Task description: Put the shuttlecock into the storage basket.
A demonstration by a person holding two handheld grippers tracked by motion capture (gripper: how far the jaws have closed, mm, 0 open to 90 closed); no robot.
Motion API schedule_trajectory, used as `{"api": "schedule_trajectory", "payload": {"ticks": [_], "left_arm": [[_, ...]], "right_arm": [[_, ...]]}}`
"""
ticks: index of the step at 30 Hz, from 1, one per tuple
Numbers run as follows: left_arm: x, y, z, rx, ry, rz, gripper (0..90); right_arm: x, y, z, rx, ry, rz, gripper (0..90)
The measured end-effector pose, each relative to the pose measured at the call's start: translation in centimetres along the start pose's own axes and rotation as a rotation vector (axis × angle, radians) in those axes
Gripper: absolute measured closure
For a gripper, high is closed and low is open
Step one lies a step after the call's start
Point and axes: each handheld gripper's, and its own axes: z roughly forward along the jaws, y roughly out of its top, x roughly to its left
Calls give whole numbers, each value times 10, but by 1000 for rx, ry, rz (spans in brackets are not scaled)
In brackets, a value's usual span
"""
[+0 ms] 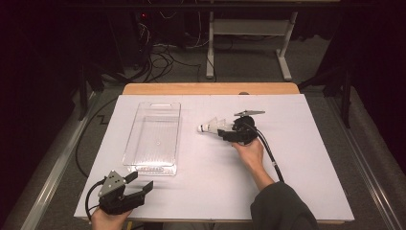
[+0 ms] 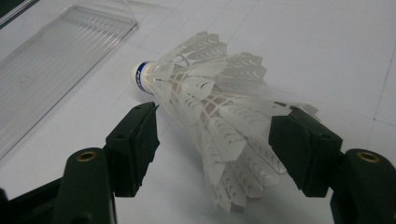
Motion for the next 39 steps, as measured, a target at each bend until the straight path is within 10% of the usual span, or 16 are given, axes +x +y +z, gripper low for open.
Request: {"api": "schedule_trajectory", "payload": {"ticks": [39], "left_arm": [[-1, 0, -1, -2, -7, 12, 328]], "right_arm": [[9, 16, 18, 22, 33, -14, 371]]}}
